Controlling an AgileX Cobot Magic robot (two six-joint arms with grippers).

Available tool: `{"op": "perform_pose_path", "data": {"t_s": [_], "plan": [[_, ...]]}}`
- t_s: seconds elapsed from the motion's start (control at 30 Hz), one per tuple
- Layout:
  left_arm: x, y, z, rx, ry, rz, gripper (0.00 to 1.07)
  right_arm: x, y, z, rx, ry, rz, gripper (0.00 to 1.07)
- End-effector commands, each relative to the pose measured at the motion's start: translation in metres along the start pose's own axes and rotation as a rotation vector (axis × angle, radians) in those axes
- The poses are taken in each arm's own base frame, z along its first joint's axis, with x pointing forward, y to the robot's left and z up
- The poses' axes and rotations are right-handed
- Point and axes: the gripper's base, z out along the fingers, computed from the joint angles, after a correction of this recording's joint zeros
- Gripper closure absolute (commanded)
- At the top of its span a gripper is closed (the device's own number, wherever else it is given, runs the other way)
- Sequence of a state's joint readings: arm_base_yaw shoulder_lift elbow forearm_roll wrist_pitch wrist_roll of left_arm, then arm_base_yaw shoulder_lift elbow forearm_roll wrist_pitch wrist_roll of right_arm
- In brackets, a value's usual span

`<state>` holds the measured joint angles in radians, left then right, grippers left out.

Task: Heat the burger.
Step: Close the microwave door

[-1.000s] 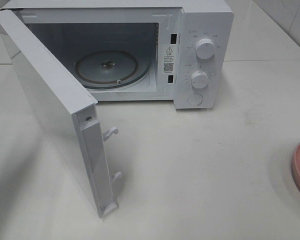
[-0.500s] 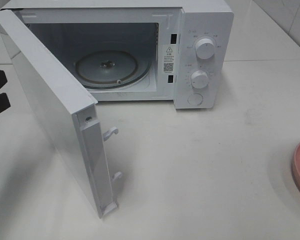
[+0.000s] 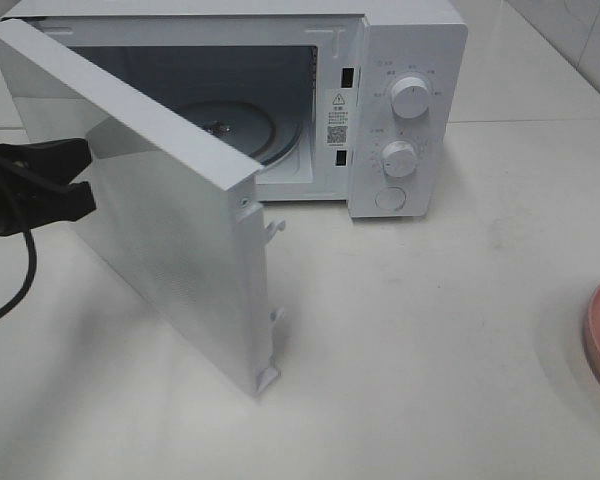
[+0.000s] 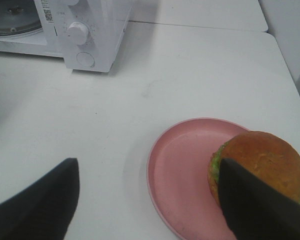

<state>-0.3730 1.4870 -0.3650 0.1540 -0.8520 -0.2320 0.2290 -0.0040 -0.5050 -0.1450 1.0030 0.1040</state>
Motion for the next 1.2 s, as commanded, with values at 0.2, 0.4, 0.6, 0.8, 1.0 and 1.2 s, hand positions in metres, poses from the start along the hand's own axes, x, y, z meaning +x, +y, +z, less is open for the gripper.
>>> {"op": "perform_pose_path", "data": {"t_s": [0.2, 0.4, 0.6, 0.8, 1.0, 1.2], "plan": [[-0.005, -0.025, 0.022, 0.004, -0.043, 0.027, 1.07, 0.003, 0.0, -0.002, 0.005, -0.029, -0.002, 0.33], [-0.006, -0.037, 0.037, 0.004, -0.05, 0.016, 1.07, 0.003, 0.0, -0.002, 0.005, -0.029, -0.002, 0.33], [-0.007, -0.054, 0.058, 0.016, -0.049, -0.007, 1.07, 0.003, 0.0, -0.002, 0.005, -0.029, -0.002, 0.33], [-0.007, -0.066, 0.077, 0.012, -0.017, -0.018, 1.07, 0.003, 0.0, -0.002, 0.005, -0.029, -0.003, 0.33], [-0.01, -0.077, 0.094, 0.025, -0.029, -0.02, 1.07, 0.003, 0.0, -0.002, 0.005, -0.029, -0.003, 0.33], [-0.011, -0.08, 0.112, 0.008, -0.013, -0.042, 1.07, 0.003, 0.0, -0.002, 0.005, -0.029, -0.003, 0.33]]}}
